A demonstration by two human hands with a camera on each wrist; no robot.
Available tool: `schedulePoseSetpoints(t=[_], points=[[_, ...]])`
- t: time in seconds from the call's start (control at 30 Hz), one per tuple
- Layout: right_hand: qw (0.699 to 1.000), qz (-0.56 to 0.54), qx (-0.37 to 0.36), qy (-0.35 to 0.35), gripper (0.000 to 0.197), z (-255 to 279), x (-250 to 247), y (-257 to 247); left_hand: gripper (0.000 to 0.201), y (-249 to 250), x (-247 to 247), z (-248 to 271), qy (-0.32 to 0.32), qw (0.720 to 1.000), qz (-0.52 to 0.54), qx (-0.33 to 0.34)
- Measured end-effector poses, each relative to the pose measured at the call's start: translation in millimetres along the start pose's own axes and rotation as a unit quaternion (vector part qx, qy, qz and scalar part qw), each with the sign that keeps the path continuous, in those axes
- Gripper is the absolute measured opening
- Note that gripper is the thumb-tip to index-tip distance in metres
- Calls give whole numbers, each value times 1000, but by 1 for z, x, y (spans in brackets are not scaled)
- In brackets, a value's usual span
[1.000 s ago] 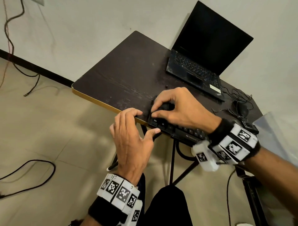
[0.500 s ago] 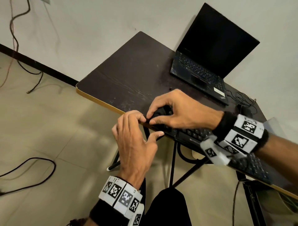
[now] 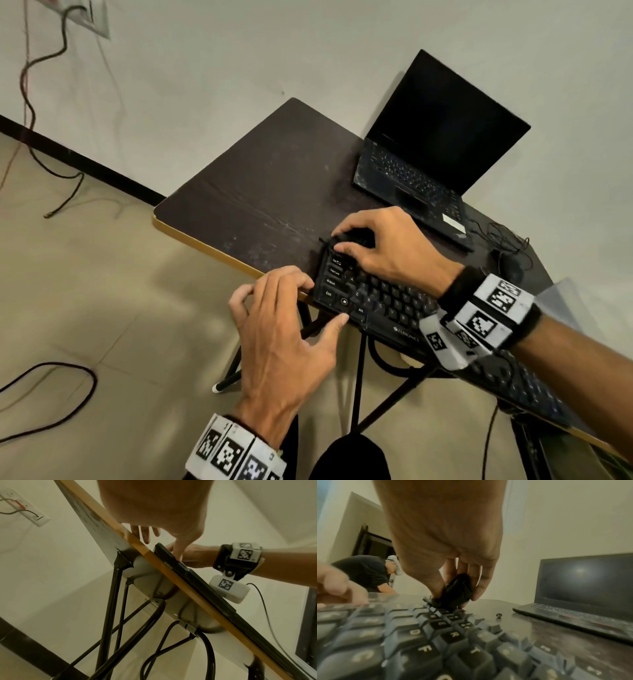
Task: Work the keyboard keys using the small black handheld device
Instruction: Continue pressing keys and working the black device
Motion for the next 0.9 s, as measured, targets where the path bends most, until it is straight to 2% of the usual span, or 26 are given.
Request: schedulePoseSetpoints(t=[0.13, 0.27, 0.5, 0.63, 0.73, 0.8, 0.9], points=[[999, -10, 53, -4, 11, -18, 1, 6, 73, 0, 6, 0, -21, 1000, -15, -4], [996, 25, 86, -7, 11, -24, 0, 13, 71, -3, 8, 2, -29, 999, -27, -22], [988, -4, 147, -34, 4, 29, -13, 52, 68, -4, 10, 4, -35, 998, -33, -38], [982, -57, 181, 8, 3, 44, -14, 68, 67, -3, 11, 5, -31, 998, -30, -40], [982, -101, 156, 42, 5, 31, -9, 50, 68, -1, 11, 5, -31, 998, -26, -39], [984, -129, 114, 40, 4, 18, -3, 27, 68, -1, 12, 6, -34, 998, -29, -40], [995, -78, 53, 22, 9, 3, 7, -9, 67, 1, 11, 6, -38, 998, -45, -35]])
Point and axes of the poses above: each hand's wrist, its own z-axis away from the middle knuckle, its own x-axis out of the palm, y = z × x, the point moved 8 cm from there along -z, towards the middle knuckle, and after that the axes turned 14 degrees about x, right-handed, at the moved point
